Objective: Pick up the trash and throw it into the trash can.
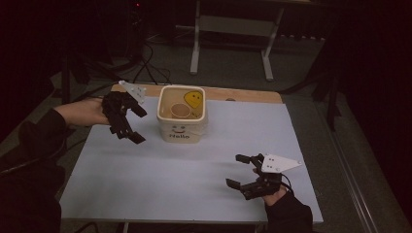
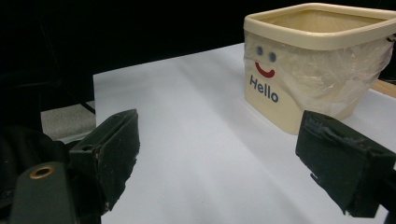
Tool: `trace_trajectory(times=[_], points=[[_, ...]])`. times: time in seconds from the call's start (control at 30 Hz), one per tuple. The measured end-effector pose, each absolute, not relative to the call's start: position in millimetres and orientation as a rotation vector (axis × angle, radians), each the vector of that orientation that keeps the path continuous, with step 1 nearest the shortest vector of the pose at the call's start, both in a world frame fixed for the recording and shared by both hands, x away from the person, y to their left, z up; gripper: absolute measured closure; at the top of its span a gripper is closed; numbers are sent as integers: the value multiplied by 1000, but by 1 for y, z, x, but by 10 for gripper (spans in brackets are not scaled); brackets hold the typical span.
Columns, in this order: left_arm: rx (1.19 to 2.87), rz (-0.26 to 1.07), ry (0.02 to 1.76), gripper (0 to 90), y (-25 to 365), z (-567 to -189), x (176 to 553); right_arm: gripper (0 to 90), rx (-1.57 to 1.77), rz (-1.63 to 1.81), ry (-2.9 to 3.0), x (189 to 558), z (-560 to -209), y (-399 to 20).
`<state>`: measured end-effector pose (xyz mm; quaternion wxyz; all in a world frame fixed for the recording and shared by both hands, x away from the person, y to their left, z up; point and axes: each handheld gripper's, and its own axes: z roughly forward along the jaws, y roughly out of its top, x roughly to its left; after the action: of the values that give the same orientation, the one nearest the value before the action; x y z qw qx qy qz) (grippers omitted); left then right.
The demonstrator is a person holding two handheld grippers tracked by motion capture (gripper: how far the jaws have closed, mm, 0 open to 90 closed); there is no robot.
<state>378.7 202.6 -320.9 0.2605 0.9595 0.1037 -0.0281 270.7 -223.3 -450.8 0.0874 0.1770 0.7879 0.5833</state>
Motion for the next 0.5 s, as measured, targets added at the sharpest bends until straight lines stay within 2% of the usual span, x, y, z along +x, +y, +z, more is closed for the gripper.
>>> trace_trajectory(times=[0.5], points=[[2516,-113,292,3,215,-360,355,134,522,1730,2352,271,-451,-222]])
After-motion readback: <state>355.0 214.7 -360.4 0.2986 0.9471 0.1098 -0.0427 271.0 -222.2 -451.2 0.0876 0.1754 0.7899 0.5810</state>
